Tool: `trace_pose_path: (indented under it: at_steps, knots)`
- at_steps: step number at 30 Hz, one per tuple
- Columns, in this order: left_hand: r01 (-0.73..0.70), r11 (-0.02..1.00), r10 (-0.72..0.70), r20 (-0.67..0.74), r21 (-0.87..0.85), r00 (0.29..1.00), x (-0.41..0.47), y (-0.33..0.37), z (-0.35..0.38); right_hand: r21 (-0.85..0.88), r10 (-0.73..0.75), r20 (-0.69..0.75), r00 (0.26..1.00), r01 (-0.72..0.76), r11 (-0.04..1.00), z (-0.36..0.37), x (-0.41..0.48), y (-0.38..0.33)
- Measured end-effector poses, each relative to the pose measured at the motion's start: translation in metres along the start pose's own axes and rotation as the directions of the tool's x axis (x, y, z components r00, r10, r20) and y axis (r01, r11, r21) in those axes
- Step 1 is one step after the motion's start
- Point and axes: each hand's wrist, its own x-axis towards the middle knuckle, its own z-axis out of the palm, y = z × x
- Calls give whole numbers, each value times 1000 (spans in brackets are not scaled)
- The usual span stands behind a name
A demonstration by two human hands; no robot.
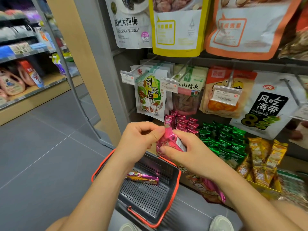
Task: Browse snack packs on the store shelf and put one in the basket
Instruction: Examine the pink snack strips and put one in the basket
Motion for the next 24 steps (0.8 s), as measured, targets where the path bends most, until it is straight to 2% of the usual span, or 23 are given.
trace_pose_path:
  at_steps: [4,6,10,13,15,19,22,24]
  knots:
    - [5,1000,-5,-57,-13,998,1,-4,2,-83,-8,-18,1000,6,997,0,1,-1]
    - [5,998,-10,-81,-58,997,1,-6,6,-56,2,-10,1000,-3,998,-1,1,-1]
    - [15,946,-72,-167,-324,983,3,-3,12,82,70,57,996,-75,994,-4,-2,-3]
    - [-44,893,-93,-279,-447,956,8,-3,5,43,101,96,990,-105,994,-8,-3,0]
    - [-57,884,-80,-272,-464,959,9,-4,1,23,105,36,994,-106,994,-6,-4,3]
    - [52,876,-124,-120,-480,985,7,-3,3,-112,111,-176,978,-132,985,1,-2,11]
    - [51,907,-134,-172,-418,976,8,-3,7,-290,72,-228,971,-138,947,5,-3,12]
    - [29,905,-141,-237,-424,961,8,-3,8,-310,49,-199,979,-110,944,6,-2,10]
